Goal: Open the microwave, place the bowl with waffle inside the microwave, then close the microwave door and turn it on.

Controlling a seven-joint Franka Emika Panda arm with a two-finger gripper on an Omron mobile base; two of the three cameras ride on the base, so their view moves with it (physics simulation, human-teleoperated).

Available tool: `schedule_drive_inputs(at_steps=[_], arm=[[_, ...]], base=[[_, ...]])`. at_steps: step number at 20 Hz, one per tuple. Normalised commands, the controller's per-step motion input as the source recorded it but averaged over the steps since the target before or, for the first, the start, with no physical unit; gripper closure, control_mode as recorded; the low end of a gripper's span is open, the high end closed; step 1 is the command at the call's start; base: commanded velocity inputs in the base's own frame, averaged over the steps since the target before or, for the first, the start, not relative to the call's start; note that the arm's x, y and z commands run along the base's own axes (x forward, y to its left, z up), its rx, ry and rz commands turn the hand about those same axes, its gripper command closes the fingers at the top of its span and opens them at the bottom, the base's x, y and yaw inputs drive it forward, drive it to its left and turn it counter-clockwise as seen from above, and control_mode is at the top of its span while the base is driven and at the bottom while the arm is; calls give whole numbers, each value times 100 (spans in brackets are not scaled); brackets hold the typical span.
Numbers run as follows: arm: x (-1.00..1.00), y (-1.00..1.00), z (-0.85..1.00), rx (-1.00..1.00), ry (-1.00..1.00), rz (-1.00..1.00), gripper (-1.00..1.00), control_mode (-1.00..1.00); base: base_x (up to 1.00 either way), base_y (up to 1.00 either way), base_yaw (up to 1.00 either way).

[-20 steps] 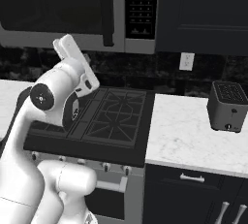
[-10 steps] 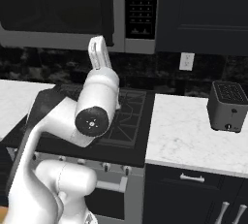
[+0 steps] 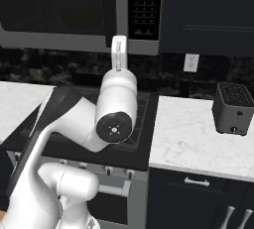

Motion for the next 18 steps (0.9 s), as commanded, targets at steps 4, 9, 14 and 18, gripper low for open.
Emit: schedule_drive_inputs(at_steps=[4,9,14,18], arm=[[24,0,0,2,1,-10,100,-100],[33,0,0,0,8,-8,100,-100],[35,-2,0,0,20,5,100,-100],[31,-16,10,8,8,7,100,-100]], base=[[0,0,0],[0,0,0],[0,0,0],[0,0,0]])
